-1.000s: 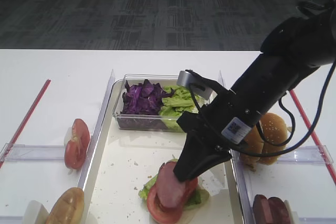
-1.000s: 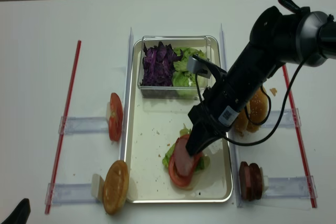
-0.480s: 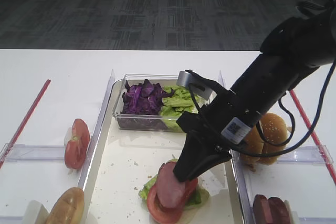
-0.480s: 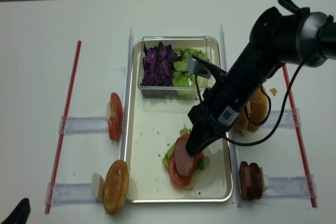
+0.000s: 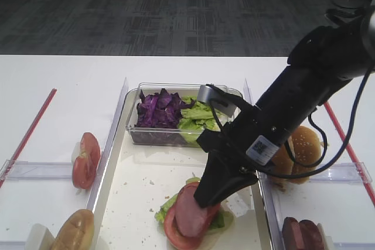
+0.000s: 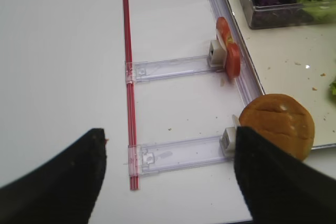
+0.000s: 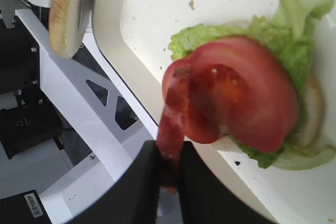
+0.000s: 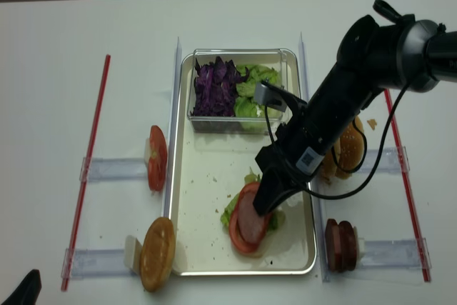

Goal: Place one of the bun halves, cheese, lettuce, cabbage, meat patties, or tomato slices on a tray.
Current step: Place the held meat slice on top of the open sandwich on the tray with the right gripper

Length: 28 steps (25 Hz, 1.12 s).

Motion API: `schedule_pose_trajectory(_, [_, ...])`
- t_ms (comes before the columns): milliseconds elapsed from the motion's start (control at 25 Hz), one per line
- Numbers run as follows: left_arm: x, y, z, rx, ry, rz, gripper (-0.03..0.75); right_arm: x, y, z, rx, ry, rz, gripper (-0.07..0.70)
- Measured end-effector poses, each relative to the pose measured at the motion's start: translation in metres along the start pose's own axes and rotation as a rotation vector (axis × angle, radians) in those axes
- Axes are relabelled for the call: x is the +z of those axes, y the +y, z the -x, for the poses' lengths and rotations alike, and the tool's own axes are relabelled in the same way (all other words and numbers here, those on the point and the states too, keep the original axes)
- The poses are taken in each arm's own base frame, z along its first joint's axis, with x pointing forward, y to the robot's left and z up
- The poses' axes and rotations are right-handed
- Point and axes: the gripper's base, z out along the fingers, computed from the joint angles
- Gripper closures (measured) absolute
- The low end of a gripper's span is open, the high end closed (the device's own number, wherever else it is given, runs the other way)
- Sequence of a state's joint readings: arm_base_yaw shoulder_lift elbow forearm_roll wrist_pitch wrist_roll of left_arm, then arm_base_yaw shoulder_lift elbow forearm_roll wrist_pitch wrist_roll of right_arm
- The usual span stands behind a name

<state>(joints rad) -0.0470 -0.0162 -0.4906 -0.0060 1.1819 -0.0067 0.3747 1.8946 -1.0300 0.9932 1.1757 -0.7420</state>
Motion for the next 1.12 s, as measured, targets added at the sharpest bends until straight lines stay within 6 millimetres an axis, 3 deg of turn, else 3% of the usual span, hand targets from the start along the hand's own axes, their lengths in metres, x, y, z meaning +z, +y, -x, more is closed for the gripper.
schedule_pose_trajectory(1120, [0.0, 0.0, 0.0, 0.007, 0.0, 0.0, 0.242, 0.0056, -0.0091, 0.0027, 0.02, -0.005, -0.018, 0.5])
